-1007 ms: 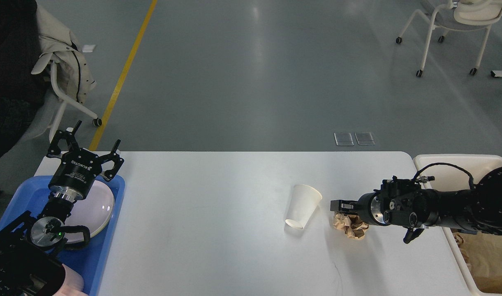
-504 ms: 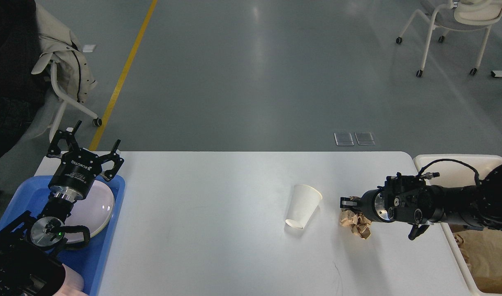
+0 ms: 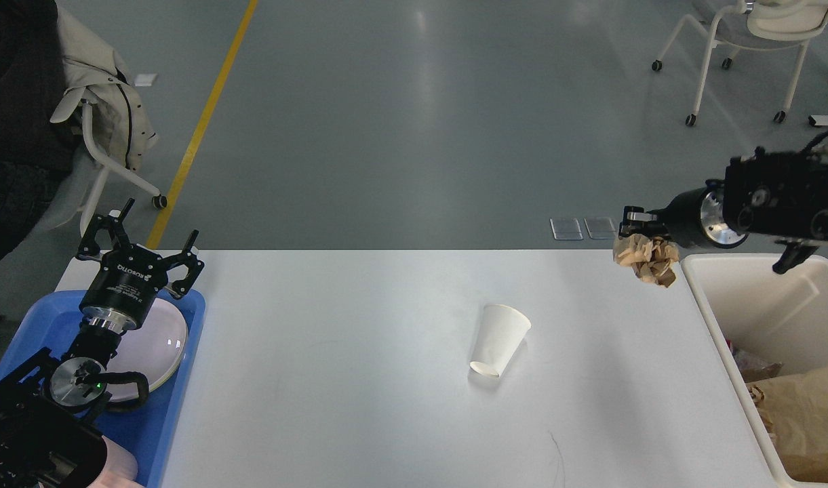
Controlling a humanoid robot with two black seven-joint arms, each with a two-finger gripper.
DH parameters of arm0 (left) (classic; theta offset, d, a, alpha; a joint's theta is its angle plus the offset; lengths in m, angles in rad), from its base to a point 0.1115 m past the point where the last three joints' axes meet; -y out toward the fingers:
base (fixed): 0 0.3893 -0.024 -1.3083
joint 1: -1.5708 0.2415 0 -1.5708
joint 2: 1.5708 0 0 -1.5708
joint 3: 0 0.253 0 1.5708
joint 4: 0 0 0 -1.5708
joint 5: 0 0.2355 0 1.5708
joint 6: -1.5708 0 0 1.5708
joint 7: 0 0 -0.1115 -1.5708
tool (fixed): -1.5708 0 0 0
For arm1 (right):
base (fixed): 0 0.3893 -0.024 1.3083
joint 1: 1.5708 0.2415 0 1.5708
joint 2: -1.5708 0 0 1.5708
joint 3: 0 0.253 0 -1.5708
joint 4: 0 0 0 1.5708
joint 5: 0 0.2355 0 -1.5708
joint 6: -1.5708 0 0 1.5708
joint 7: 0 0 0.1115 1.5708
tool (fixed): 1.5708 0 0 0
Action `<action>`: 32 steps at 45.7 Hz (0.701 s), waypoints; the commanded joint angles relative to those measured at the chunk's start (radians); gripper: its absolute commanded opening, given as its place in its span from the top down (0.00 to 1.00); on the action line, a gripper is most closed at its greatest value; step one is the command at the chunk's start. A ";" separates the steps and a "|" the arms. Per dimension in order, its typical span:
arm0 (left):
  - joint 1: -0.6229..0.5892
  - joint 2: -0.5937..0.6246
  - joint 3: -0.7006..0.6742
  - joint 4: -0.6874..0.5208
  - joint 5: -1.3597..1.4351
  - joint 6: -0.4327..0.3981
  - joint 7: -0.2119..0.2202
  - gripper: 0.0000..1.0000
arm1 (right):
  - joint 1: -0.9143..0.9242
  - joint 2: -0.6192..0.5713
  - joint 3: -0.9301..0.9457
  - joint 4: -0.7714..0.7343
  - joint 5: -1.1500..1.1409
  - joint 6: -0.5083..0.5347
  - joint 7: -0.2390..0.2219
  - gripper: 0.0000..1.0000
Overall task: Tidy desktop
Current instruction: 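Lift the remaining crumpled paper and drop it into the white bin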
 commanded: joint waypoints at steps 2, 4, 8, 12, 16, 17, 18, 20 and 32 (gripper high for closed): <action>0.000 0.000 0.000 0.000 0.001 0.000 0.001 0.00 | 0.284 -0.074 0.003 -0.018 -0.004 0.364 0.000 1.00; 0.000 0.000 0.000 0.000 0.001 0.000 -0.001 0.00 | 0.361 -0.087 0.004 -0.026 -0.005 0.439 0.001 1.00; 0.000 0.000 0.000 0.000 0.001 0.000 0.000 0.00 | 0.462 -0.107 0.006 -0.025 -0.007 0.519 0.001 1.00; 0.000 0.000 0.000 0.000 -0.001 0.000 0.000 0.00 | 0.497 -0.126 0.000 -0.017 -0.009 0.541 0.001 1.00; 0.000 0.000 0.000 0.000 0.001 0.001 -0.001 0.00 | 0.499 -0.133 -0.005 -0.017 -0.015 0.538 0.000 1.00; 0.000 0.001 0.000 0.000 0.001 0.000 -0.001 0.00 | 0.499 -0.136 -0.006 -0.017 -0.015 0.536 0.000 1.00; 0.000 0.000 0.000 0.000 0.001 0.000 -0.001 0.00 | 0.496 -0.137 -0.006 -0.017 -0.016 0.534 0.000 1.00; 0.000 0.000 0.000 0.000 -0.001 0.001 -0.001 0.00 | 0.491 -0.140 -0.009 -0.017 -0.016 0.527 -0.002 1.00; 0.000 0.000 0.000 0.000 -0.001 0.000 0.000 0.00 | 0.331 -0.166 -0.117 -0.092 -0.108 0.381 0.000 1.00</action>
